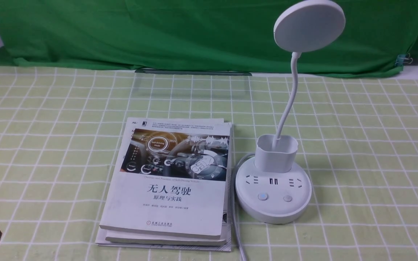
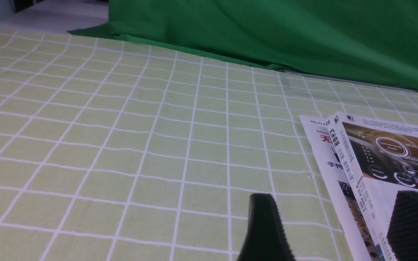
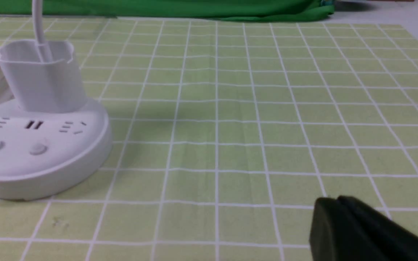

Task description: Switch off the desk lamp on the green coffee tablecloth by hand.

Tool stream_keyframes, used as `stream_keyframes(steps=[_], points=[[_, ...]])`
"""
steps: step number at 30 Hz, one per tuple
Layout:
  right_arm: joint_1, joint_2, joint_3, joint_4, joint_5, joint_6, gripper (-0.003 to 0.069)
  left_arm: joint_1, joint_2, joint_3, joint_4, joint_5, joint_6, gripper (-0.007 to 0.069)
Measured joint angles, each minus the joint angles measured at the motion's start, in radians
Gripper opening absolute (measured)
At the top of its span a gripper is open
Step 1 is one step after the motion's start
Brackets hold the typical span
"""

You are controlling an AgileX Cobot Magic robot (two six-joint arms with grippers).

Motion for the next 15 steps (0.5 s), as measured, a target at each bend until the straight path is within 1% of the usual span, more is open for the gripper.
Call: stream_keyframes(steps=[15], points=[[0.000, 0.000, 0.000, 0.000, 0.004, 0.002, 0.0053, 0.000, 0.000, 0.000, 0.000, 0.001, 0.000, 0.0410]])
